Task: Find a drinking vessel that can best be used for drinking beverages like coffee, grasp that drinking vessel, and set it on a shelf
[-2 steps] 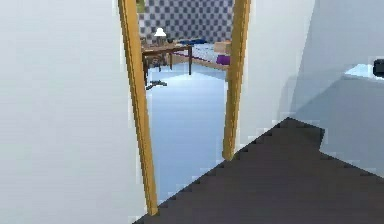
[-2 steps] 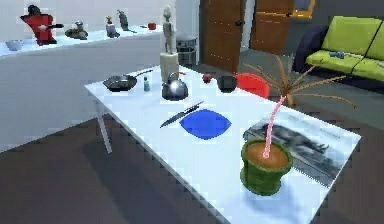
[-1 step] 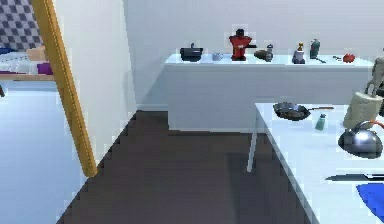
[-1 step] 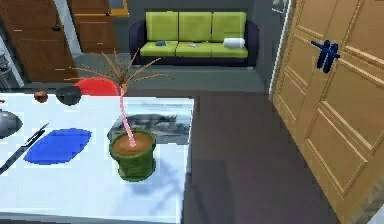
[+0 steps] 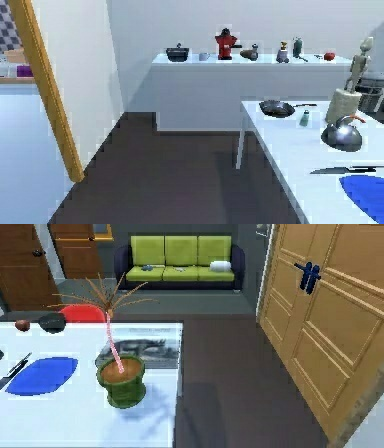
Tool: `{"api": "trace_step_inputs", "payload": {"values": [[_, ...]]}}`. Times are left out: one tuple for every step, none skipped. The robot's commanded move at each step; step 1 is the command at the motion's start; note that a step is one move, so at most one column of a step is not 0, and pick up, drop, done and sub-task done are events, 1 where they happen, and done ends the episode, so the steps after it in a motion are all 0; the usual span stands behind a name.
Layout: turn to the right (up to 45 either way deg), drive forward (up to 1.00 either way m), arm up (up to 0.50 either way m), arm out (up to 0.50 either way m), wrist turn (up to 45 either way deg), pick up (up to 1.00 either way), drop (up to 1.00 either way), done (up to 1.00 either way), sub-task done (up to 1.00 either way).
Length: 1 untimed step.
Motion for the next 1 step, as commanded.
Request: {"api": "trace_step_inputs", "payload": {"values": [[0.0,1.00,0.00,0.00,0.0,0.00,0.00,0.00,0.00]]}}
